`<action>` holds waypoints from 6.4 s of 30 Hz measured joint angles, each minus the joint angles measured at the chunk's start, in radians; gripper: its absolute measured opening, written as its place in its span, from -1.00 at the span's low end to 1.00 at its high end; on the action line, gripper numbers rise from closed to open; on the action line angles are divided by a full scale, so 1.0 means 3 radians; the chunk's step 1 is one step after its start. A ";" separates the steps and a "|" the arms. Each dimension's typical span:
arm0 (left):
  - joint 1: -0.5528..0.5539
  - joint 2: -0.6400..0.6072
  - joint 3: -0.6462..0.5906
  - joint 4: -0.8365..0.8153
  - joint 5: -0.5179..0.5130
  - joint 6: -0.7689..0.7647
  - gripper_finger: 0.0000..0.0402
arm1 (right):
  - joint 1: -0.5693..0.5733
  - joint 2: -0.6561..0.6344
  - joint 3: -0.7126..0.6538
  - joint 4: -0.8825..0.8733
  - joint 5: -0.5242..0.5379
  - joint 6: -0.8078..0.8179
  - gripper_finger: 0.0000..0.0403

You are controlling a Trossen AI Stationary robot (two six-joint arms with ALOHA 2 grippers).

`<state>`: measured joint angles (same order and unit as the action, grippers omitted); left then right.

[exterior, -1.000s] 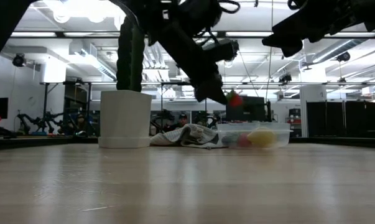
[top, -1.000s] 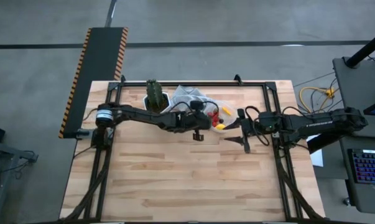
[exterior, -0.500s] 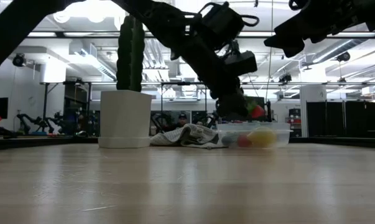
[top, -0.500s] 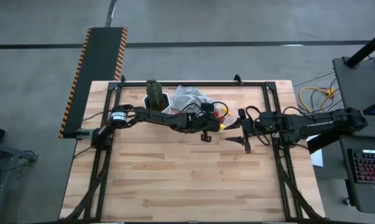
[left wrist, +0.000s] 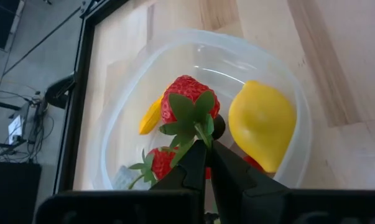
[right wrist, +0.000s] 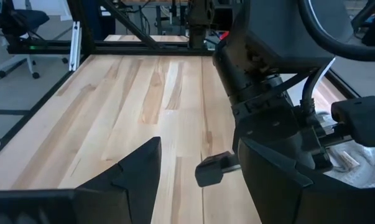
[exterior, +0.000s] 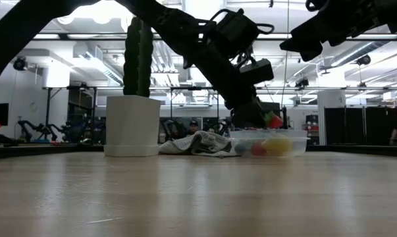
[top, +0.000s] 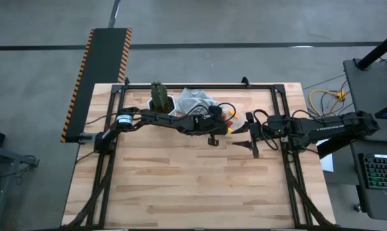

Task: Pick and placing Produce into tupperware
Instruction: Put the strawberry into the transparent bin, then return to Home Position

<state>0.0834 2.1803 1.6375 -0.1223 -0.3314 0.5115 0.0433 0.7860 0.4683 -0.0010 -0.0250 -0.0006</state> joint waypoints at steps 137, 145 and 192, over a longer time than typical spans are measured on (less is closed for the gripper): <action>-0.0897 -0.6744 -0.4385 -0.0118 0.0391 -0.1391 -0.49 | 0.0014 -0.2132 -0.0809 -0.0254 0.0350 -0.0010 0.03; -0.0899 -0.6843 -0.4524 -0.0116 0.0392 -0.1476 -0.49 | 0.0014 -0.2136 -0.0966 -0.0168 0.0350 0.0083 0.03; -0.0623 -0.7183 -0.5314 0.0471 0.0531 -0.1510 -1.00 | 0.0008 -0.2090 -0.1391 0.0366 0.0193 -0.0246 -0.88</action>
<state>-0.1036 0.0254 0.0432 0.0191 -0.1720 0.0584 0.0456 0.1590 0.0511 0.1088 0.0328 -0.0743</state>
